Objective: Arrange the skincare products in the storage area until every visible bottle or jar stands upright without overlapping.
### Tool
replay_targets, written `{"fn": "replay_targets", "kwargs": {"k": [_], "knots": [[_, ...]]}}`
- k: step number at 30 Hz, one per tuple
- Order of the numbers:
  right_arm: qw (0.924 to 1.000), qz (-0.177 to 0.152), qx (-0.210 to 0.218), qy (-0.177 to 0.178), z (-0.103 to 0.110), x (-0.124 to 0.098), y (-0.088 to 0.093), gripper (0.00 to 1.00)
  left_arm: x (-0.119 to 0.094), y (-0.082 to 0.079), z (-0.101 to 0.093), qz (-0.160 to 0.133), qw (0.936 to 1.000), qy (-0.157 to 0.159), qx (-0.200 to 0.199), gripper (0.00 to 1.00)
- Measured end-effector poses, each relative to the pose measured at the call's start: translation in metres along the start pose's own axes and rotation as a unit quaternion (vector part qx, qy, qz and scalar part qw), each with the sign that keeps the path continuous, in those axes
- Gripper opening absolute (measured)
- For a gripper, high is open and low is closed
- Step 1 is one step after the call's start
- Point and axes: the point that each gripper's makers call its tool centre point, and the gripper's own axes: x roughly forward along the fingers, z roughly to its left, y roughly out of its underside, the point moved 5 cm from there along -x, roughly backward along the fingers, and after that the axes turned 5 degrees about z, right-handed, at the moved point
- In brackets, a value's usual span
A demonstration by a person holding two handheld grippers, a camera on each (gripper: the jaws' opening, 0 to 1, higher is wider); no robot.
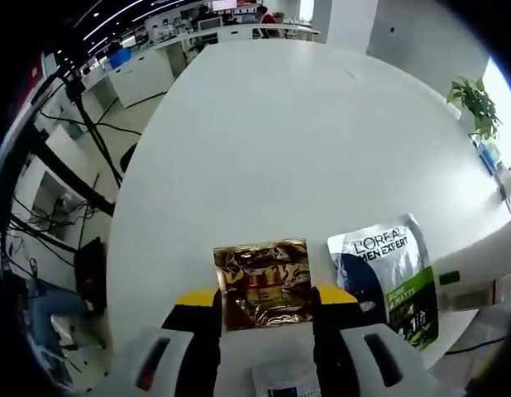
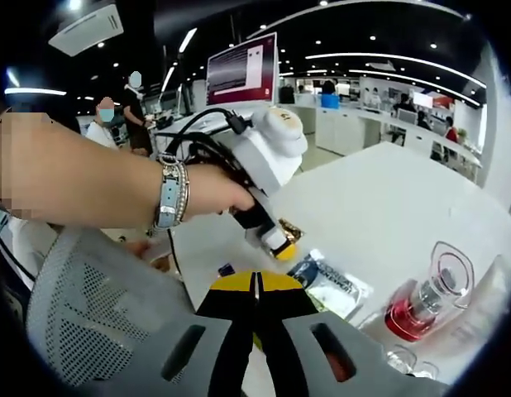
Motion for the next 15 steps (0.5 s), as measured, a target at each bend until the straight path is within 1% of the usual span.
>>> {"fn": "replay_targets", "kwargs": {"k": [3,7,9,10,12,15], "knots": [[1.0,0.002,0.001,0.0,-0.001,0.0,0.001,0.01,-0.002,0.002,-0.001,0.023,0.9997,-0.001,-0.001,0.45],[1.0,0.003,0.0,0.002,-0.003,-0.001,0.001,0.01,-0.003,0.004,-0.003,0.043,0.999,-0.003,-0.005,0.45],[1.0,0.004,0.001,0.004,-0.006,-0.003,0.002,0.01,-0.004,0.006,-0.005,0.057,0.9983,-0.002,0.002,0.45],[1.0,0.005,0.008,0.003,-0.007,-0.004,0.003,0.01,-0.004,0.007,-0.006,0.062,0.9981,-0.002,0.005,0.45],[0.999,0.0,0.044,-0.01,-0.008,-0.005,0.002,0.01,-0.004,0.006,-0.007,0.066,0.9978,-0.002,0.005,0.45],[0.999,0.005,0.043,-0.002,-0.013,-0.005,0.004,0.01,-0.004,0.005,-0.007,0.073,0.9973,-0.002,0.009,0.46]]}}
